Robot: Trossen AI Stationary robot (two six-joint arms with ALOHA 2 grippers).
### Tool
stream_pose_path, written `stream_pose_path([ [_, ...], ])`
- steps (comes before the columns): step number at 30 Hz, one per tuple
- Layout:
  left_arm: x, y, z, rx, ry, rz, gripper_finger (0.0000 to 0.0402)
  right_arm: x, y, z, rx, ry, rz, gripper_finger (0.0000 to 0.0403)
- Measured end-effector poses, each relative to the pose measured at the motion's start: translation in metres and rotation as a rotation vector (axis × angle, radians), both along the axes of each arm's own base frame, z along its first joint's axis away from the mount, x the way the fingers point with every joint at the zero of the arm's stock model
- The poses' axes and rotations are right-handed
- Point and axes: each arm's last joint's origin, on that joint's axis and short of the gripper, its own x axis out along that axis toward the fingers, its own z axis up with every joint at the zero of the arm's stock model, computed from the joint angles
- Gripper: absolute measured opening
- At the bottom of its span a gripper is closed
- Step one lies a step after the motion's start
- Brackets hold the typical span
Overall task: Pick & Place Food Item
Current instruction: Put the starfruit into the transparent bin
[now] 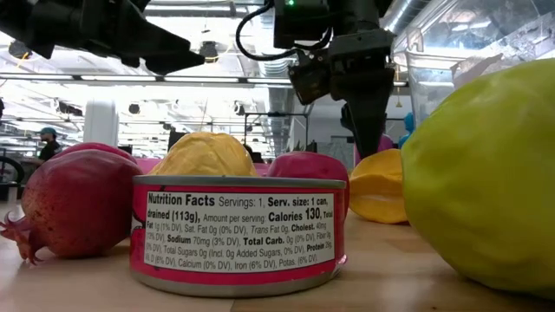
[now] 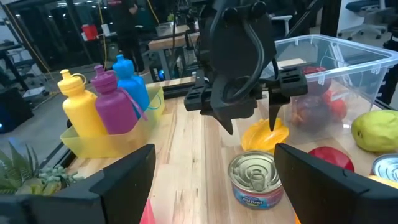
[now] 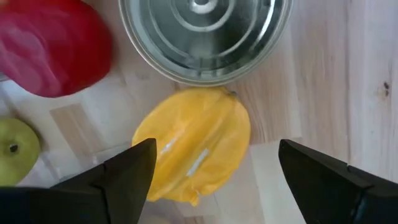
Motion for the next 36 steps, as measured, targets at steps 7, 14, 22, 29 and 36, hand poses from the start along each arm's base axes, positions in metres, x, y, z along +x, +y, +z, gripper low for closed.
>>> stream_pose_path([
  [7,0.0,0.0,0.0,0.0,-0.001,0.001,0.032,0.0,-0.003,-0.004,0.003,0.003,0.001,0.0327],
  [14,0.0,0.0,0.0,0.0,0.0,0.002,0.032,-0.007,-0.004,-0.02,0.003,0.039,0.002,0.0326],
  [22,0.0,0.001,0.0,0.003,0.0,0.026,0.032,-0.006,-0.001,-0.02,-0.036,0.022,0.006,0.0234],
  [29,0.0,0.001,0.0,0.004,-0.001,0.033,0.032,-0.006,0.0,-0.019,-0.04,0.022,-0.017,0.0022],
  [36,0.0,0.001,0.0,0.004,-0.001,0.037,0.032,-0.006,0.007,-0.015,-0.077,0.001,0.002,0.0007],
])
